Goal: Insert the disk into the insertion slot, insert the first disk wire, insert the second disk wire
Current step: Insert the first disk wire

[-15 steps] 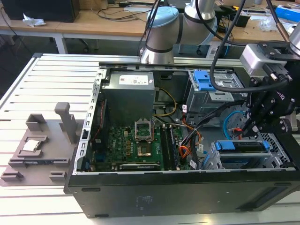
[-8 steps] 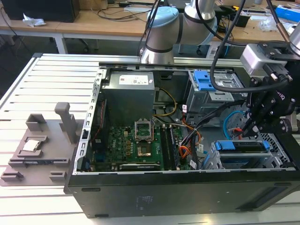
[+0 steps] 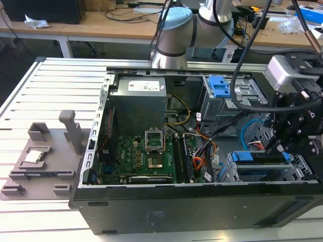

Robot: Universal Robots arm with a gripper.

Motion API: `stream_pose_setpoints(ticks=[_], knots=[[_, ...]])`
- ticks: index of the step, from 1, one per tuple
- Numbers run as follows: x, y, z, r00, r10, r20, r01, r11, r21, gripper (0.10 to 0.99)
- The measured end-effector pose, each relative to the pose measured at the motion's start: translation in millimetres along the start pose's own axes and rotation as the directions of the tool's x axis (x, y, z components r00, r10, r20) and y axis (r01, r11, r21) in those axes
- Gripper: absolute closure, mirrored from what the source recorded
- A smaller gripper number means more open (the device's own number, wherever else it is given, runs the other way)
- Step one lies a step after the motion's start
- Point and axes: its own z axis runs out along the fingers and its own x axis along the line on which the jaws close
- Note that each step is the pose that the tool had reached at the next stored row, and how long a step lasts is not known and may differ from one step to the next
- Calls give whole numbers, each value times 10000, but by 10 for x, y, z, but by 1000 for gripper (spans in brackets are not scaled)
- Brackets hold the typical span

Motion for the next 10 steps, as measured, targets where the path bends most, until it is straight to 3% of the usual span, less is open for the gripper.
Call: stream_pose_setpoints(ticks=[10], knots=[[172,-2,-4,10000,0,0,0,10000,0,922]])
